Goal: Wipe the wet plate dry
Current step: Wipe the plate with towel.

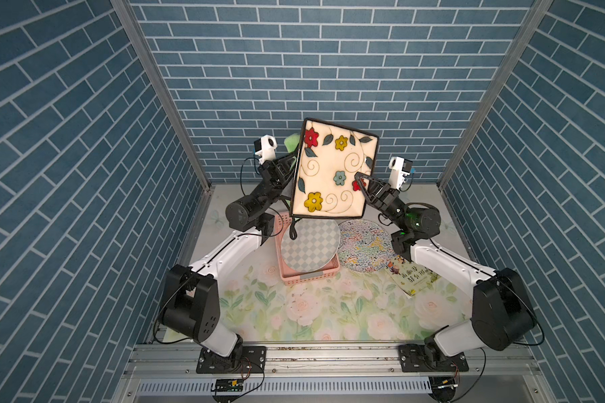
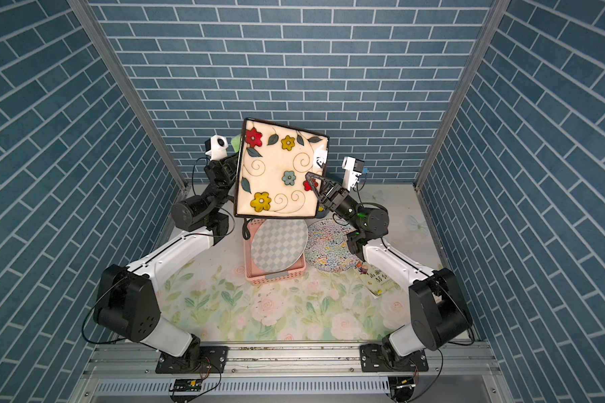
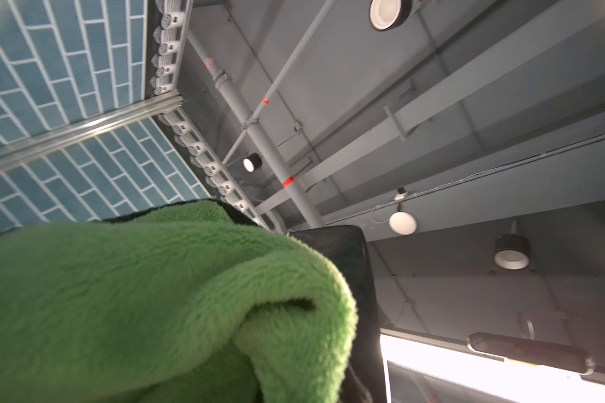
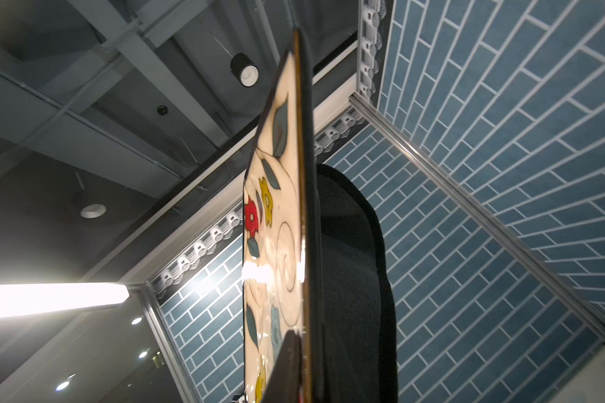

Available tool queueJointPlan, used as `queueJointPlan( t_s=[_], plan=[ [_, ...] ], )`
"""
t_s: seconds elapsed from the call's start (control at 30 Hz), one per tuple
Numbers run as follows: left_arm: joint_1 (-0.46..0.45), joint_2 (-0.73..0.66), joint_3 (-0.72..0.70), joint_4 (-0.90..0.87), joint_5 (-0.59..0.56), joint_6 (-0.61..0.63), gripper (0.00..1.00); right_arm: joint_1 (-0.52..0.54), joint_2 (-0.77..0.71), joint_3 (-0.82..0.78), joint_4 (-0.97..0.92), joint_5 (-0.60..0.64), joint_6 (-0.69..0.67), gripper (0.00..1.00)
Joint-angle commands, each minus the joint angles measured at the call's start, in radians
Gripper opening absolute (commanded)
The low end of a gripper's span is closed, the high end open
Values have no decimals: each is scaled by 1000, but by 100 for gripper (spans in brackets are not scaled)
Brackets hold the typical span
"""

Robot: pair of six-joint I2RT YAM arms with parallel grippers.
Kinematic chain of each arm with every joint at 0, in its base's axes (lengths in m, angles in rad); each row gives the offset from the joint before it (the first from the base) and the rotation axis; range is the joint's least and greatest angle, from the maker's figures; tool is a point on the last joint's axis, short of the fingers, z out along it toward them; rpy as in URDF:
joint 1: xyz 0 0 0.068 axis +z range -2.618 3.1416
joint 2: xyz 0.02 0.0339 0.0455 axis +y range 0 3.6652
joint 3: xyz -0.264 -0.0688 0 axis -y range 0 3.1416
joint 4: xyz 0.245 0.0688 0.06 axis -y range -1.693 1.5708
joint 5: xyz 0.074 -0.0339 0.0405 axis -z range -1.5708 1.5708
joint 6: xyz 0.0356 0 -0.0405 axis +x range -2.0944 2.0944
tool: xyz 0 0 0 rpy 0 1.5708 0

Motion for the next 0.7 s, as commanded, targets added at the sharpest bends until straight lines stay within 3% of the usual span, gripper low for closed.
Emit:
queueJointPlan(
  t_s=[0.0, 0.07, 0.17, 0.33, 0.5, 0.67],
  plan=[
    [-148, -5, 19, 165, 22, -3, 0, 41, 46, 153, 97, 42, 21, 0],
    [-223, -1, -11, 115, 13, 55, 0, 24, 102, 286, 70, 43, 17, 0],
    [-264, 7, -45, 115, 2, 77, 0, -30, 124, 371, 18, 67, 2, 0],
    [-172, -23, -44, 154, -40, 26, 0, -106, 27, 213, 9, 91, -28, 0],
    [-110, 6, 50, 111, -63, 21, 0, 16, -55, 48, 15, 51, -126, 0],
    [-197, 83, 119, 118, -67, 24, 0, 116, 9, 102, 31, 43, -150, 0]
  ],
)
